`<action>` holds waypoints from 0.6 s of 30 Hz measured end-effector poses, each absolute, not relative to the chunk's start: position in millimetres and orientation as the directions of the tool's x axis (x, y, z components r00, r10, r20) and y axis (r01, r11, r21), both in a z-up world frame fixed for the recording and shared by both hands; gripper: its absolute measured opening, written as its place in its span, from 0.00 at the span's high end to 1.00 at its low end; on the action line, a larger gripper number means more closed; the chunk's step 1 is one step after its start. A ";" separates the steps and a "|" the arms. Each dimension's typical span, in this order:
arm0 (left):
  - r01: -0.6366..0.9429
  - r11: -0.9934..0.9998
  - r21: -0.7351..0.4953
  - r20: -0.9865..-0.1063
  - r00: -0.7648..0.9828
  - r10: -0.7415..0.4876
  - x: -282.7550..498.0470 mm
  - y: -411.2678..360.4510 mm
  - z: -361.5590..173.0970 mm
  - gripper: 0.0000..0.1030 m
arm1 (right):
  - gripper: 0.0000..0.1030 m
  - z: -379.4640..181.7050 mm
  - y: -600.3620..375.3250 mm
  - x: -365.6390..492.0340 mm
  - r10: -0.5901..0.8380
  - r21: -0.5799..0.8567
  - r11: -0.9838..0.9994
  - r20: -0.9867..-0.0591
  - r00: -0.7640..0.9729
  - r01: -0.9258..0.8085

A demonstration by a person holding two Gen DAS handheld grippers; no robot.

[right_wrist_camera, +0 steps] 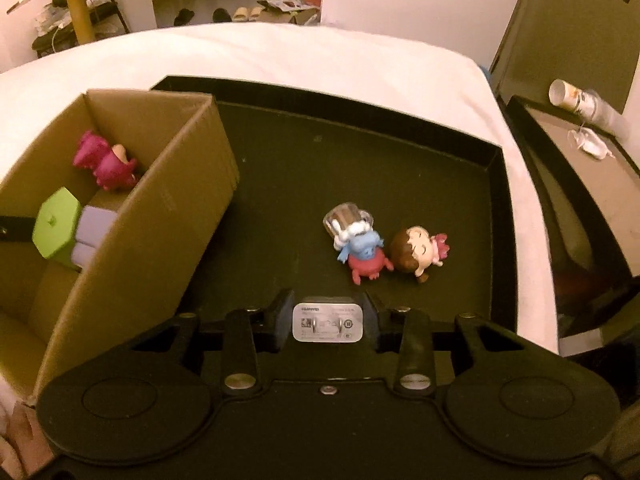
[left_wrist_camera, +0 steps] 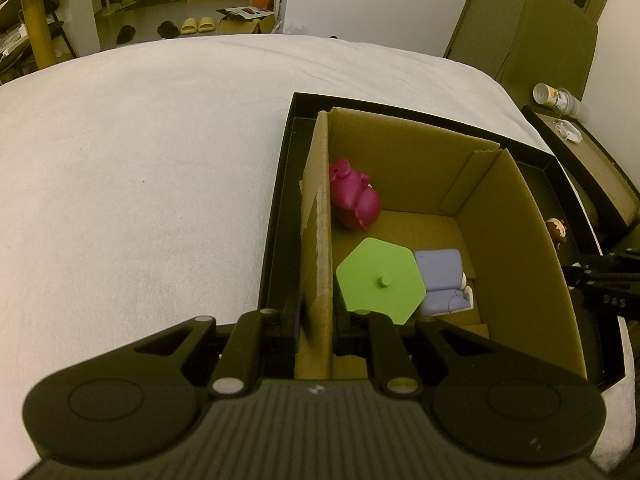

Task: Organize rigid objects
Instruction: 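Carry the white charger plug into the box and release it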

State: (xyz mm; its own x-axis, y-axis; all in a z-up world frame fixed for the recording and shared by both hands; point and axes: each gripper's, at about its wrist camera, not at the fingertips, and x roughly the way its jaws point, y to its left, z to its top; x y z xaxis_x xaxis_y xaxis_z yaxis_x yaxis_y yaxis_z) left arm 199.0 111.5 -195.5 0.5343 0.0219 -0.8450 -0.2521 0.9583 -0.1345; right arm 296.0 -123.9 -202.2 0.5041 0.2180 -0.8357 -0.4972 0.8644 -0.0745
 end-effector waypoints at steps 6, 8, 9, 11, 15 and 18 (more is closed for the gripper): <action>-0.252 0.958 -0.135 -0.845 0.534 0.021 198.9 111.8 -195.4 0.88 | 0.65 -187.3 -124.2 292.5 0.242 -0.069 0.862 -0.815 0.527 -0.502; -0.252 0.958 -0.135 -0.845 0.534 0.021 198.9 111.5 -195.0 0.88 | 0.65 -182.0 -123.7 292.0 0.253 -0.062 0.862 -0.807 0.533 -0.503; -0.252 0.958 -0.135 -0.845 0.534 0.021 198.9 111.6 -195.1 0.88 | 0.65 -178.9 -122.7 291.3 0.259 -0.060 0.861 -0.803 0.537 -0.505; -0.253 0.958 -0.136 -0.845 0.534 0.022 198.8 111.6 -194.8 0.88 | 0.65 -172.4 -120.1 290.6 0.272 -0.058 0.856 -0.794 0.543 -0.514; -0.253 0.958 -0.135 -0.845 0.534 0.022 198.8 111.9 -194.5 0.88 | 0.65 -157.1 -113.3 288.6 0.300 -0.057 0.845 -0.773 0.560 -0.532; -0.253 0.958 -0.135 -0.845 0.534 0.022 198.7 112.0 -194.6 0.88 | 0.65 -143.9 -107.3 286.6 0.324 -0.052 0.838 -0.754 0.572 -0.543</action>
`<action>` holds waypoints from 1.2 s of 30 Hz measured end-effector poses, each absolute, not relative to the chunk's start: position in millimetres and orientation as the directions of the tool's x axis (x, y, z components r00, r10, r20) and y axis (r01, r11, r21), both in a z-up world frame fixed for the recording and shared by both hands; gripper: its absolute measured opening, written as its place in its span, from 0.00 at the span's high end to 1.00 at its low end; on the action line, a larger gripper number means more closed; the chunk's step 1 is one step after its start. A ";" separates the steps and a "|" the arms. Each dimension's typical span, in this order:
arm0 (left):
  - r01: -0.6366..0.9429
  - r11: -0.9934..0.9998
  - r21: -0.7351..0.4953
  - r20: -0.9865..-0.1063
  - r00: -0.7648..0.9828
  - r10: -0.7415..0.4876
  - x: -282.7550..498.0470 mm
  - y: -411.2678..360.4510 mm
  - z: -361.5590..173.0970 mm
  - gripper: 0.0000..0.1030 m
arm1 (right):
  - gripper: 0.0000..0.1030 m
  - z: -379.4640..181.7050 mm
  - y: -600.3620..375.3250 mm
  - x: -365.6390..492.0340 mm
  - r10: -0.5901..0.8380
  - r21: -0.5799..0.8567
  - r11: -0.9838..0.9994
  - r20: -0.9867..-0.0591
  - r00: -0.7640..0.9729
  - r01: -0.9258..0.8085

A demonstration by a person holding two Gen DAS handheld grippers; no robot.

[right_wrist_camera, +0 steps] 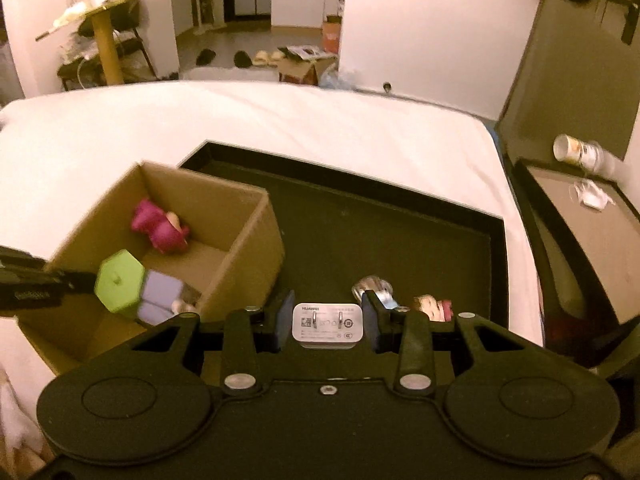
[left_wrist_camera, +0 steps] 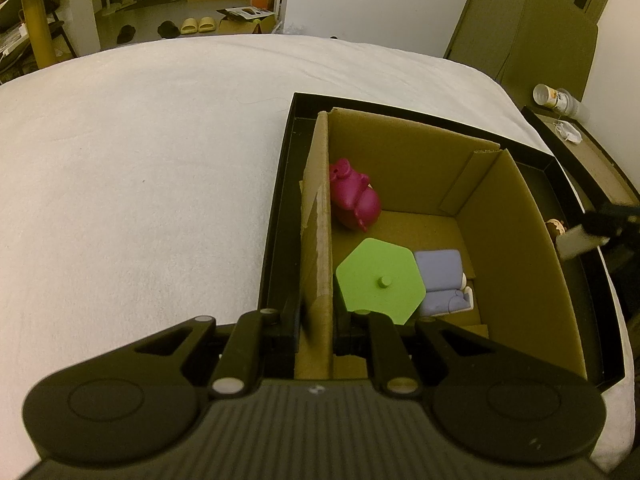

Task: Organize rigid objects
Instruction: 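Carry the white charger plug into the box and release it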

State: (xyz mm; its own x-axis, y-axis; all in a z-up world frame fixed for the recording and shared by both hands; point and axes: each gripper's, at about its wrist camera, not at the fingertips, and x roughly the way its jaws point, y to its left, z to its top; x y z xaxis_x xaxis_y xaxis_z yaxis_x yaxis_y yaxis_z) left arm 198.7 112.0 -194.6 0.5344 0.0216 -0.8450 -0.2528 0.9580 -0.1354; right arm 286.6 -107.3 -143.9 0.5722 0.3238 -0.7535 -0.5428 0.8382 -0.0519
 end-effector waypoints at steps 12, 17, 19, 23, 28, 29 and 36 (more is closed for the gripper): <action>-0.252 0.958 -0.136 -0.845 0.535 0.021 198.7 112.2 -194.5 0.88 | 0.65 -118.5 -77.6 281.5 0.409 -0.024 0.798 -0.712 0.570 -0.602; -0.253 0.958 -0.135 -0.845 0.535 0.022 198.5 112.4 -194.6 0.88 | 0.65 -118.5 -62.8 277.6 0.434 -0.001 0.787 -0.709 0.556 -0.616; -0.253 0.958 -0.136 -0.845 0.535 0.021 198.4 112.5 -194.4 0.88 | 0.65 -119.6 -57.3 277.1 0.444 0.012 0.783 -0.711 0.546 -0.622; -0.253 0.958 -0.136 -0.845 0.535 0.021 198.4 112.6 -194.6 0.88 | 0.65 -124.1 -44.6 274.3 0.461 0.030 0.770 -0.716 0.524 -0.638; -0.253 0.957 -0.138 -0.844 0.535 0.020 198.4 112.6 -194.0 0.88 | 0.65 -132.8 -34.4 273.2 0.470 0.053 0.764 -0.728 0.499 -0.643; -0.253 0.957 -0.138 -0.844 0.536 0.020 198.4 112.5 -193.8 0.88 | 0.65 -135.2 -32.2 273.2 0.470 0.055 0.762 -0.732 0.494 -0.645; -0.253 0.958 -0.138 -0.844 0.536 0.020 198.3 112.9 -194.1 0.88 | 0.65 -147.2 -22.8 270.7 0.466 0.065 0.756 -0.752 0.466 -0.652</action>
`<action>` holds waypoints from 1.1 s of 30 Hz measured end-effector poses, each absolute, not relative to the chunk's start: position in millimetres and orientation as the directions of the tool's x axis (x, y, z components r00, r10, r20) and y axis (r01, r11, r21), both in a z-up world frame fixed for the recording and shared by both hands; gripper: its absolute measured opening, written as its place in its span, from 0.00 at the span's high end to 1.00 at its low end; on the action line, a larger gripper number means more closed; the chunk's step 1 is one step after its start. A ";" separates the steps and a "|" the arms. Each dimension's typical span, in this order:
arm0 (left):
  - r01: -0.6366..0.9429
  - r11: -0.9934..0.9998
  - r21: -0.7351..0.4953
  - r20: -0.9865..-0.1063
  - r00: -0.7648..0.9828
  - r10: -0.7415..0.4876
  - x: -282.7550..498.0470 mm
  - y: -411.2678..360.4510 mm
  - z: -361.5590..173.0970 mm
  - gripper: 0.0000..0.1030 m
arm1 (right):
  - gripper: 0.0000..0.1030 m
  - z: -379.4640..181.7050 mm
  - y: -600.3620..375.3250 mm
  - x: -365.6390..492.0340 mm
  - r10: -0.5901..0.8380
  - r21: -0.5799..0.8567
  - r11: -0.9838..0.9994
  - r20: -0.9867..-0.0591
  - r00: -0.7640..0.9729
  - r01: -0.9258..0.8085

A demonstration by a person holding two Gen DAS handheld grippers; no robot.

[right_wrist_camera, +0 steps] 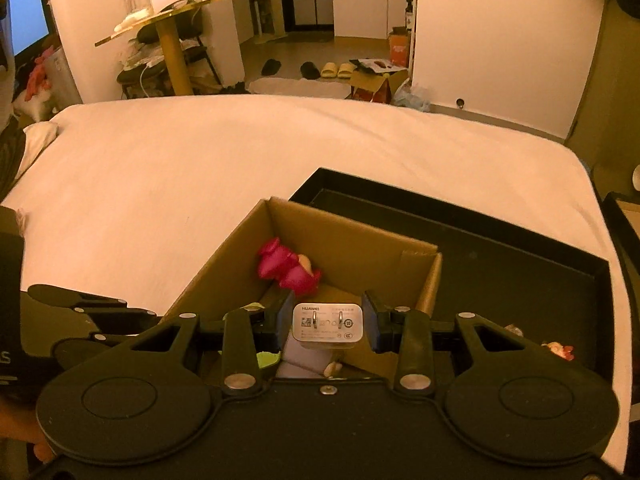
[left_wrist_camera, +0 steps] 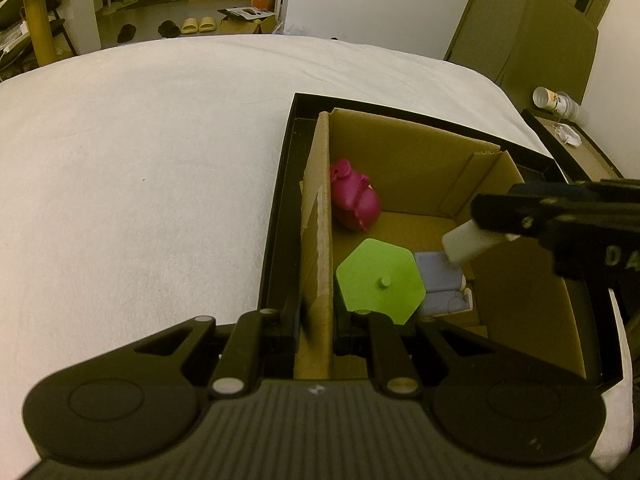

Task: Organize rigid objects
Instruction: 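Carry the white charger plug into the box and release it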

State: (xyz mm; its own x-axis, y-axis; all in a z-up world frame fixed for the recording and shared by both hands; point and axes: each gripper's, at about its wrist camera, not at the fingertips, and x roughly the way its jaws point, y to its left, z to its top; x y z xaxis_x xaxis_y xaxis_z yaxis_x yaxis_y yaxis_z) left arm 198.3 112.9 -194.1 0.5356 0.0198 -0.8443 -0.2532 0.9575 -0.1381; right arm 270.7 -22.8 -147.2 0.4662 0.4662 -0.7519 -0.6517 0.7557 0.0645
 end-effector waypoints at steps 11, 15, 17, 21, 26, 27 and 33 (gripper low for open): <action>-0.254 0.957 -0.140 -0.844 0.536 0.019 197.9 111.7 -193.0 0.87 | 0.64 -157.5 -12.3 272.0 0.459 0.060 0.754 -0.761 0.458 -0.655; -0.255 0.957 -0.142 -0.844 0.537 0.018 197.8 111.6 -192.6 0.87 | 0.64 -157.3 -7.0 274.7 0.476 0.078 0.745 -0.758 0.446 -0.662; -0.255 0.956 -0.143 -0.844 0.537 0.017 197.9 111.1 -192.5 0.87 | 0.62 -155.6 -7.5 275.3 0.488 0.095 0.749 -0.748 0.449 -0.656; -0.256 0.956 -0.144 -0.844 0.537 0.017 197.8 112.0 -192.7 0.87 | 0.56 -151.1 -11.4 274.4 0.500 0.110 0.752 -0.737 0.454 -0.650; -0.256 0.956 -0.145 -0.843 0.537 0.016 198.3 112.8 -193.5 0.87 | 0.56 -151.1 -16.9 276.8 0.497 0.121 0.760 -0.742 0.451 -0.638; -0.256 0.956 -0.146 -0.843 0.538 0.016 198.1 113.4 -193.6 0.87 | 0.56 -151.3 -17.7 276.7 0.495 0.122 0.761 -0.743 0.450 -0.637; -0.256 0.956 -0.147 -0.842 0.539 0.015 199.0 113.5 -193.8 0.87 | 0.56 -144.5 -28.2 273.1 0.499 0.119 0.761 -0.736 0.458 -0.638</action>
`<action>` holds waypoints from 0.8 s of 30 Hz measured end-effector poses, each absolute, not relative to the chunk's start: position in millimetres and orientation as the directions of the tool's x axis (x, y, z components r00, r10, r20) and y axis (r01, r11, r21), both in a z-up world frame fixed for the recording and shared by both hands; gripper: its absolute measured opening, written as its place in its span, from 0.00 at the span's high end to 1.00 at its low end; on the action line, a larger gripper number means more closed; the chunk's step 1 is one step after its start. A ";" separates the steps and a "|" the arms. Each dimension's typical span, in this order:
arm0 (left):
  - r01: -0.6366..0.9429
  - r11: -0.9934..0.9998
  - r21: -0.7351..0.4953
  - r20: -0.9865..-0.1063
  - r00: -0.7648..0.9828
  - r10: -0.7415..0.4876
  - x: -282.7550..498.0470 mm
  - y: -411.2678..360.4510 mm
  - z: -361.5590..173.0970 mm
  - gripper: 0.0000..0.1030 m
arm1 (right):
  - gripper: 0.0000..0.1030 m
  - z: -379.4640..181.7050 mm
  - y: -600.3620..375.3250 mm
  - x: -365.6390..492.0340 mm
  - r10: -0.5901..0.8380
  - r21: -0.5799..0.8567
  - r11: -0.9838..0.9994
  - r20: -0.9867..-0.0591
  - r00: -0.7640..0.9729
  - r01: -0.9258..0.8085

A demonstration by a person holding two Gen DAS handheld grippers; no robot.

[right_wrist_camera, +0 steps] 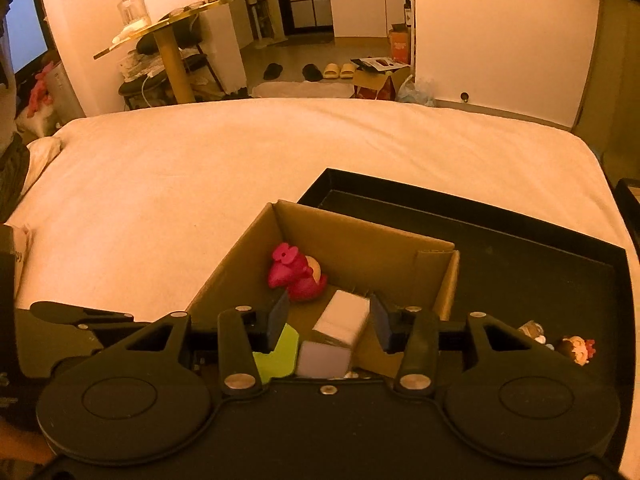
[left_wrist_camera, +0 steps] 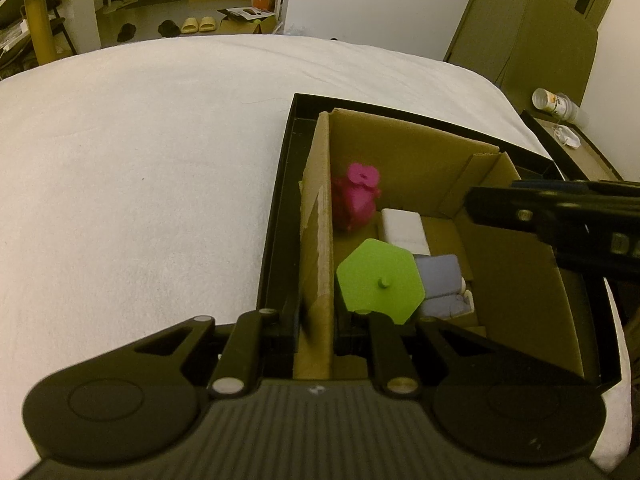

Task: Organize rigid objects
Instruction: 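Carry the white charger plug into the box and release it, then return the right tool to the tray over the two figurines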

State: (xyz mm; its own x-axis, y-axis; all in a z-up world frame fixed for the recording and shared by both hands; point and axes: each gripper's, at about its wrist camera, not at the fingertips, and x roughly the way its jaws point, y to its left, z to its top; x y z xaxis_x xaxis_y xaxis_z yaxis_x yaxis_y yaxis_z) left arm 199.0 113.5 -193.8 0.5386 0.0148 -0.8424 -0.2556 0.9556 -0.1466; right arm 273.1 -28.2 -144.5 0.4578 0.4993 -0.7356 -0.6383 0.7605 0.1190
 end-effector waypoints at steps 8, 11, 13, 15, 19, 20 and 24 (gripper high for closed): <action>-0.253 0.955 -0.152 -0.841 0.541 0.009 198.8 114.0 -195.2 0.87 | 0.54 -138.3 -62.2 275.2 0.459 0.095 0.797 -0.738 0.494 -0.597; -0.253 0.956 -0.151 -0.842 0.540 0.010 198.2 114.1 -195.5 0.87 | 0.54 -138.3 -76.2 276.1 0.438 0.084 0.812 -0.740 0.510 -0.577; -0.254 0.955 -0.152 -0.841 0.541 0.010 198.0 114.4 -195.4 0.87 | 0.54 -139.0 -83.4 277.2 0.426 0.080 0.823 -0.741 0.518 -0.563; -0.255 0.955 -0.153 -0.841 0.541 0.010 197.9 114.5 -195.5 0.87 | 0.54 -140.0 -92.1 278.0 0.416 0.079 0.833 -0.742 0.525 -0.548; -0.254 0.956 -0.148 -0.842 0.539 0.012 198.6 114.0 -194.9 0.87 | 0.53 -144.3 -104.5 278.1 0.395 0.076 0.849 -0.749 0.531 -0.524; -0.253 0.956 -0.147 -0.843 0.538 0.013 198.8 113.8 -195.0 0.87 | 0.52 -145.6 -107.5 277.8 0.391 0.075 0.851 -0.751 0.533 -0.519; -0.251 0.957 -0.142 -0.844 0.536 0.015 199.4 113.2 -194.8 0.87 | 0.51 -150.7 -118.7 277.2 0.375 0.072 0.861 -0.757 0.535 -0.503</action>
